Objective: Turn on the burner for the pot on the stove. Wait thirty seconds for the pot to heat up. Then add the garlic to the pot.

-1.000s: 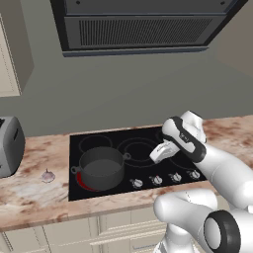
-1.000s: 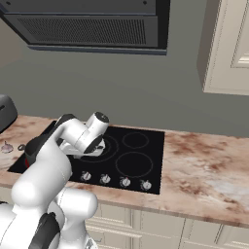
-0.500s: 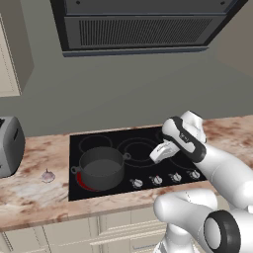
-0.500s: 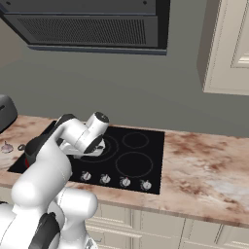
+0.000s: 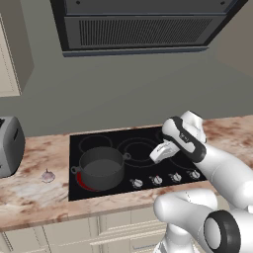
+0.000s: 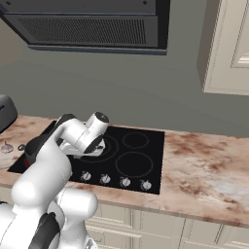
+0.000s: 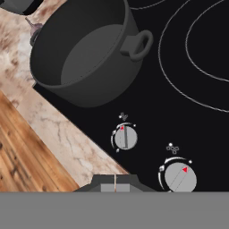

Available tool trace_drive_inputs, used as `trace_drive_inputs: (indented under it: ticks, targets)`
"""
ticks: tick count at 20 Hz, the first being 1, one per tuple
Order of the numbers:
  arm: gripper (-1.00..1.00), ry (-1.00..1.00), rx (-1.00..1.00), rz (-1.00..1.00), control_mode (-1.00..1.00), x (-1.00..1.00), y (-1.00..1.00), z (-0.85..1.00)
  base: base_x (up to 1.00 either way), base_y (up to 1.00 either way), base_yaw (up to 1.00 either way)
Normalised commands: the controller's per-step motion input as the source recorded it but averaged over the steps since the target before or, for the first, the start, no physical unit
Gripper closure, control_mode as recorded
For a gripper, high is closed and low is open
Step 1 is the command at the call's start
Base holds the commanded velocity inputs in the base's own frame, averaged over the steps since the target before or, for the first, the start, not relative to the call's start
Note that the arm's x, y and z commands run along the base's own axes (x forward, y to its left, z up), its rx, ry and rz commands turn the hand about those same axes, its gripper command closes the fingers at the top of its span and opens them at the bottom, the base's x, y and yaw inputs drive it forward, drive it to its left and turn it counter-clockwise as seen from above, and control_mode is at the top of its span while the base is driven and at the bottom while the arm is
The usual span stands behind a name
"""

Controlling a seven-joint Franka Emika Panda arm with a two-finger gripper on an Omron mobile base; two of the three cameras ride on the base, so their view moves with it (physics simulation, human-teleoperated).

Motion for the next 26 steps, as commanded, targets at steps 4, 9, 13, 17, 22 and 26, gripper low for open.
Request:
trace_drive_inputs:
  ticks: [4,9,13,17,22,26]
  targets:
    - [1.0,0.0,0.0,0.0,-1.0,0.0,0.0,0.0,0.0,0.0,0.0]
    - [1.0,0.0,0.0,0.0,-1.0,0.0,0.0,0.0,0.0,0.0,0.0]
    - [1.0,0.0,0.0,0.0,-1.0,0.0,0.0,0.0,0.0,0.0,0.0]
    - [1.0,0.0,0.0,0.0,-1.0,0.0,0.0,0.0,0.0,0.0,0.0]
    - [1.0,0.0,0.0,0.0,-1.0,0.0,0.0,0.0,0.0,0.0,0.0]
    - [1.0,0.0,0.0,0.0,-1.0,0.0,0.0,0.0,0.0,0.0,0.0]
